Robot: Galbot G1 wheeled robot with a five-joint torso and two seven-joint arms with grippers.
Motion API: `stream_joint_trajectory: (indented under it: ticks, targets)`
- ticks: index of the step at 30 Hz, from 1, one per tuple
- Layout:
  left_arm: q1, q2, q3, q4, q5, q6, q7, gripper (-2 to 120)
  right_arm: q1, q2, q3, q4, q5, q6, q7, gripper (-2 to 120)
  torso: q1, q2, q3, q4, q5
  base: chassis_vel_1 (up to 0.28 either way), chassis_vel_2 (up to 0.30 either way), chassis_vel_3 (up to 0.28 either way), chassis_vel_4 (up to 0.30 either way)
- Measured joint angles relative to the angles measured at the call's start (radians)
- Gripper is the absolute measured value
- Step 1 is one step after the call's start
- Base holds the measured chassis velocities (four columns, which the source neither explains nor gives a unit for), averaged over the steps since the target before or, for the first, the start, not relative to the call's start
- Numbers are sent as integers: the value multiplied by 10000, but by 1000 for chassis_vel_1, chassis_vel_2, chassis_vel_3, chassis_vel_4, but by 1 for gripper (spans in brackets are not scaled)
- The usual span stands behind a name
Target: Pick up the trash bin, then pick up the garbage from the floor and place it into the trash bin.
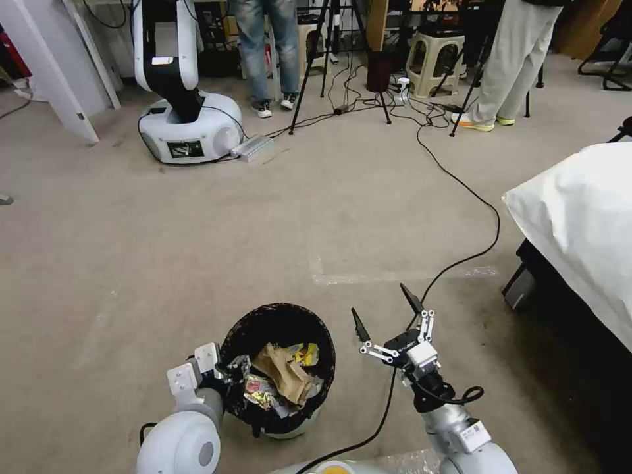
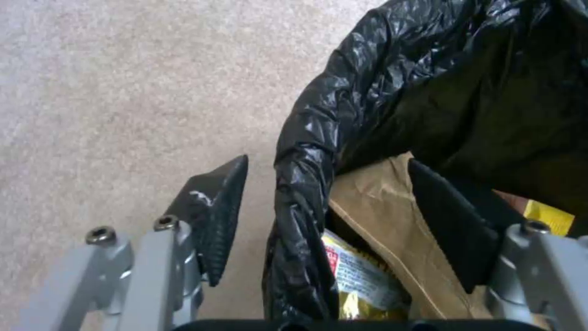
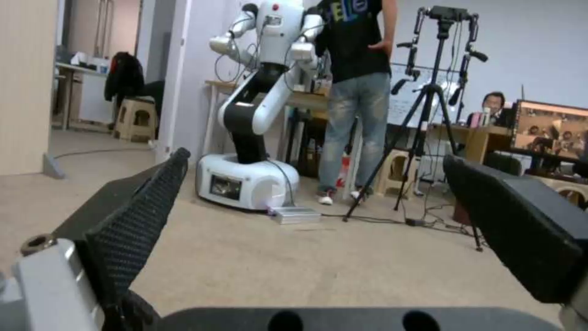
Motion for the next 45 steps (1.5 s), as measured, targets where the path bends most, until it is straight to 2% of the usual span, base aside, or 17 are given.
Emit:
stream_joint_trajectory:
  ticks: [4,8,10,13,24,28,30,32,34,35,36,37,38,40,42,43,45]
  targets:
    - [27,-2,0,-24,-6,-20,-8,74,-23,1,7,1,0,14,0,100,0,0,0,0,0,0,0,0,0]
    - [80,-1,-22,-223,-10,-52,-11,85,-23,-6,12,0,-3,21,0,100,0,0,0,0,0,0,0,0,0]
    - [149,17,-65,-347,-7,-84,-11,96,5,-11,2,0,-6,21,0,100,0,0,0,0,0,0,0,0,0]
    - [229,33,-105,-435,67,-128,-41,99,49,-12,-18,0,-6,21,-4,100,0,0,-1,0,1,0,0,0,0]
    - [617,28,-6,-1010,1208,-619,-132,100,96,-21,-46,-69,0,8,-14,100,0,0,-1,0,1,0,0,0,0]
    - [1110,69,176,-1526,2090,-1233,132,100,144,-6,-34,-86,31,7,-11,100,0,0,-2,0,2,0,0,0,0]
    - [1600,60,373,-1748,3495,-2722,672,100,176,77,-119,-83,6,-66,500,100,0,0,-1,1,2,0,0,0,0]
    - [1680,51,389,-1747,3846,-3078,808,100,167,102,-172,-57,11,-125,680,100,0,0,-2,1,3,0,0,0,0]
    - [2067,19,447,-1449,5552,-5121,1557,100,11,226,-375,154,35,-356,1368,100,0,0,-1,1,2,0,0,0,0]
    - [2067,19,447,-1449,5552,-5121,1557,100,11,226,-375,154,35,-356,1368,100,0,0,-1,1,2,0,0,0,0]
    - [2122,9,453,-1325,5832,-5573,1695,100,-29,246,-407,190,14,-387,1468,100,0,0,-1,1,0,0,0,0,0]
    - [2235,-20,472,-934,6416,-6866,2011,100,-145,312,-507,303,-67,-469,1735,100,0,0,-2,0,-1,0,0,0,0]
    - [2235,-20,472,-934,6416,-6866,2011,100,-145,312,-507,303,-67,-469,1735,100,0,0,-2,0,-1,0,0,0,0]
    - [2370,-78,514,-240,7158,-8664,2405,100,-318,440,-584,408,-207,-534,2011,100,0,0,-2,-1,0,0,0,0,0]
    - [2399,-90,536,-136,7229,-8861,2451,100,-349,473,-591,418,-240,-538,2047,100,0,0,-1,0,-2,0,0,0,0]
    - [2474,-122,606,128,7420,-9385,2540,100,-416,569,-604,420,-323,-539,2109,100,1,0,-1,-1,0,0,0,0,0]
    - [2512,-148,637,317,7613,-9730,2580,100,-446,624,-605,404,-384,-532,2135,100,0,0,-1,0,0,0,0,0,0]
